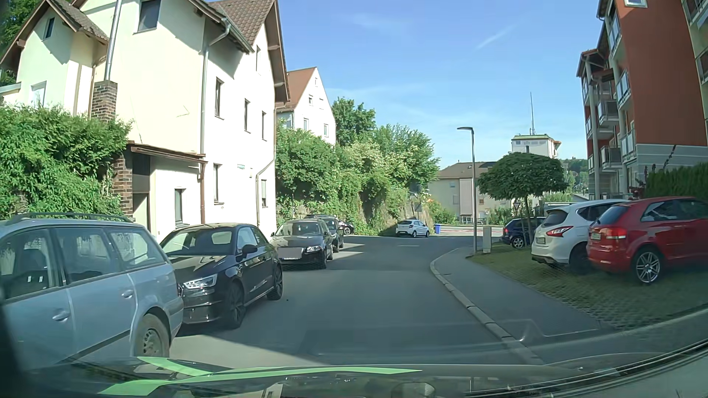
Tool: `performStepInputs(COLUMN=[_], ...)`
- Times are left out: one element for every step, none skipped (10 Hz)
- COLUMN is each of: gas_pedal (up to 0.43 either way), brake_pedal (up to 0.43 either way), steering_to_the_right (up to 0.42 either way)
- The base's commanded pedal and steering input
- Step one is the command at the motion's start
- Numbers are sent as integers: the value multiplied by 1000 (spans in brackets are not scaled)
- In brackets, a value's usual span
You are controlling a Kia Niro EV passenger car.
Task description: Follow the waypoints while adhering to traffic rules and regulations
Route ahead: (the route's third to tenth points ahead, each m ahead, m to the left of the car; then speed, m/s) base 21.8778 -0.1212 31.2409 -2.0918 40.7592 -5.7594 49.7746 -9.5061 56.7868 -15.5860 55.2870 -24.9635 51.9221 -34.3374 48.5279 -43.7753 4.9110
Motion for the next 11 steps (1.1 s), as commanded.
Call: performStepInputs(gas_pedal=[0, 0, 0, 0, 0, 0, 0, 0, 0, 0, 0], brake_pedal=[61, 73, 85, 91, 98, 104, 104, 104, 104, 104, 104], steering_to_the_right=[-37, -28, -17, -9, -5, -2, 3, 8, 12, 15, 14])
